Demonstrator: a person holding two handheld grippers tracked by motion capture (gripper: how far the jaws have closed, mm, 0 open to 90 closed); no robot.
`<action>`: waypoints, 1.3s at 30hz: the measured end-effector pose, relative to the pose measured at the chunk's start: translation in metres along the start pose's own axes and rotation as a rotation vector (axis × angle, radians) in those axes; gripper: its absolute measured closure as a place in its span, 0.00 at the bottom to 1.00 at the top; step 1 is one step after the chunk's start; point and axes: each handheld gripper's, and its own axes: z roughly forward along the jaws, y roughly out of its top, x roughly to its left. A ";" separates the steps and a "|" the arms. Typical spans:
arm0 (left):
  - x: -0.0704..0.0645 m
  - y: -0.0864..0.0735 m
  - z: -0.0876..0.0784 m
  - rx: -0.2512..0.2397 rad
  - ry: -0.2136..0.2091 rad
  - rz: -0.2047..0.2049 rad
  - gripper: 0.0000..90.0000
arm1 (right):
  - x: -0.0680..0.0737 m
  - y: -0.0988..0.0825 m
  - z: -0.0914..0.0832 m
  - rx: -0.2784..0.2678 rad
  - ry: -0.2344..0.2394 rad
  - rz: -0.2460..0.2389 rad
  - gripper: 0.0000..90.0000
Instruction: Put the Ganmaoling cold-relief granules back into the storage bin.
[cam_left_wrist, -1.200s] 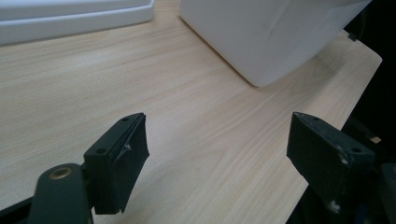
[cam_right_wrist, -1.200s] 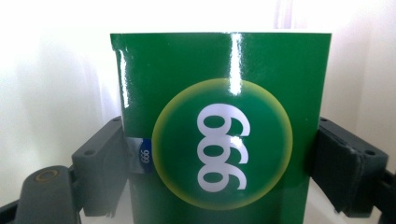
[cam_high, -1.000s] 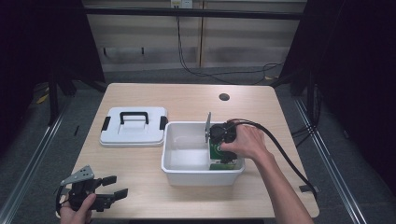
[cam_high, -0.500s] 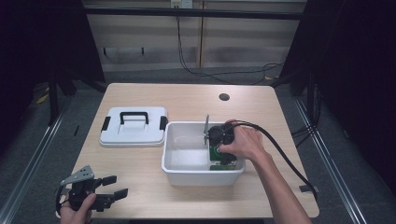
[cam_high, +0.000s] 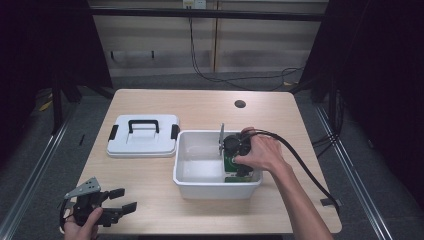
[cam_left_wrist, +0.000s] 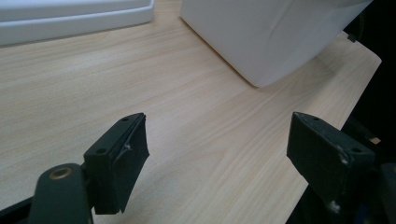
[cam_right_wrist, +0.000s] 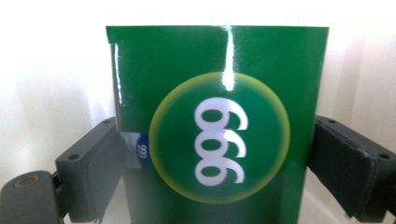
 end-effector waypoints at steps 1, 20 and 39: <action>0.000 0.000 0.000 0.000 -0.001 -0.001 0.23 | -0.001 -0.001 -0.001 -0.004 -0.005 -0.004 0.09; 0.001 0.000 -0.001 -0.001 0.017 -0.007 0.23 | 0.001 -0.020 -0.022 -0.173 0.004 0.067 0.09; 0.001 -0.001 -0.001 -0.007 0.014 -0.011 0.23 | 0.008 -0.061 -0.048 -0.480 -0.012 0.172 0.12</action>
